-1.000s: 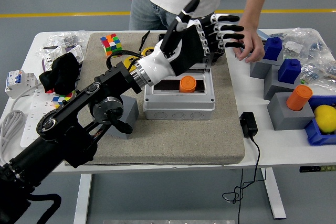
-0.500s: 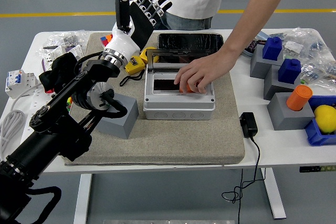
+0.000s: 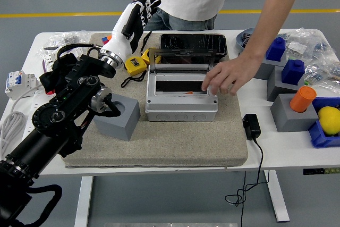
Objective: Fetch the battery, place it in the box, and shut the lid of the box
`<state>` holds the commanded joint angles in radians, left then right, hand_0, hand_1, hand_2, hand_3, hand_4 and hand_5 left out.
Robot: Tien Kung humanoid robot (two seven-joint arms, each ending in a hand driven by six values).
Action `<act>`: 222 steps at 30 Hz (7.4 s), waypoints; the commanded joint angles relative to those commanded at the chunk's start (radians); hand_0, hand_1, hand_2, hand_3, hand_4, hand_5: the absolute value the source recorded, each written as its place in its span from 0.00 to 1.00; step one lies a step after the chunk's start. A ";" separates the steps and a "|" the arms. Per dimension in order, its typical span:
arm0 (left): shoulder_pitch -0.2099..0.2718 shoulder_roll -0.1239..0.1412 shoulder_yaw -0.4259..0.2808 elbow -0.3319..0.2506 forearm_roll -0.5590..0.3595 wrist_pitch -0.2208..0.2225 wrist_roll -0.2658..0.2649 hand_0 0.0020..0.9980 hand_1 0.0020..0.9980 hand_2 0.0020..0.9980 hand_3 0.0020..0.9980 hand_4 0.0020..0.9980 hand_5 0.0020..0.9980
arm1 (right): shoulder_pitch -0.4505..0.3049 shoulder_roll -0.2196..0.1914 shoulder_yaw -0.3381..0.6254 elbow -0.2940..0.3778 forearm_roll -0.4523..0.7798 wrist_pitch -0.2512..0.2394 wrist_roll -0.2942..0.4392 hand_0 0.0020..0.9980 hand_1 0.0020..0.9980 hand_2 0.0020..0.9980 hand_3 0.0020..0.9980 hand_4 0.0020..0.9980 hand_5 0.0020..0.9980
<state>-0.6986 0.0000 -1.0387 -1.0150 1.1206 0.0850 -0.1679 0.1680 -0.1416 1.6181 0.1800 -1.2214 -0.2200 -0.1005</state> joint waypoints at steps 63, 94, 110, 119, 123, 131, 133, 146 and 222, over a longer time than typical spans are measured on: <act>-0.026 0.000 0.112 -0.047 1.148 -0.201 0.212 1.00 0.97 0.82 0.68 1.00 1.00 | 0.000 0.000 0.004 0.000 0.004 -0.003 0.002 0.86 0.81 0.78 0.80 1.00 1.00; 0.006 0.000 0.143 -0.226 1.128 -0.257 0.254 1.00 0.90 0.79 0.71 1.00 1.00 | 0.001 0.004 0.019 0.000 0.003 -0.004 0.006 0.86 0.80 0.78 0.80 1.00 1.00; 0.139 0.000 -0.214 -0.453 0.472 -0.589 0.228 0.88 0.83 0.78 0.73 1.00 1.00 | -0.005 0.010 0.034 0.000 -0.004 0.000 0.004 0.86 0.80 0.78 0.80 1.00 1.00; 0.247 0.014 -0.385 -0.421 0.095 -0.484 0.164 0.87 0.87 0.82 0.81 1.00 1.00 | -0.006 0.012 0.029 0.000 0.002 0.001 0.006 0.86 0.80 0.78 0.80 1.00 1.00; 0.296 0.044 -0.447 -0.394 -0.086 -0.376 0.142 0.88 0.90 0.87 0.84 1.00 1.00 | -0.009 0.013 0.033 0.000 -0.003 0.003 0.005 0.86 0.80 0.78 0.80 1.00 1.00; 0.387 0.077 -0.538 -0.351 -0.100 -0.231 0.115 0.89 0.93 0.90 0.88 1.00 1.00 | -0.018 0.014 0.037 0.000 -0.009 0.003 0.001 0.86 0.80 0.78 0.80 1.00 1.00; 0.411 0.086 -0.539 -0.339 -0.010 -0.195 0.098 0.89 0.93 0.90 0.88 1.00 1.00 | -0.021 0.014 0.038 0.000 -0.009 0.004 0.001 0.86 0.80 0.78 0.80 1.00 1.00; 0.493 0.100 -0.562 -0.253 0.417 -0.131 0.076 0.90 0.93 0.89 0.87 1.00 1.00 | -0.022 0.015 0.036 0.000 -0.010 0.004 0.003 0.86 0.80 0.78 0.80 1.00 1.00; 0.534 0.046 -0.415 -0.185 0.412 -0.007 -0.036 0.80 0.80 0.77 0.74 1.00 1.00 | -0.038 0.018 0.450 0.000 -0.441 0.027 -0.049 1.00 0.92 0.90 0.92 1.00 1.00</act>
<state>-0.1650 0.0460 -1.4535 -1.2003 1.5327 0.0775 -0.2036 0.1297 -0.1234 2.0681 0.1800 -1.6620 -0.1930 -0.1494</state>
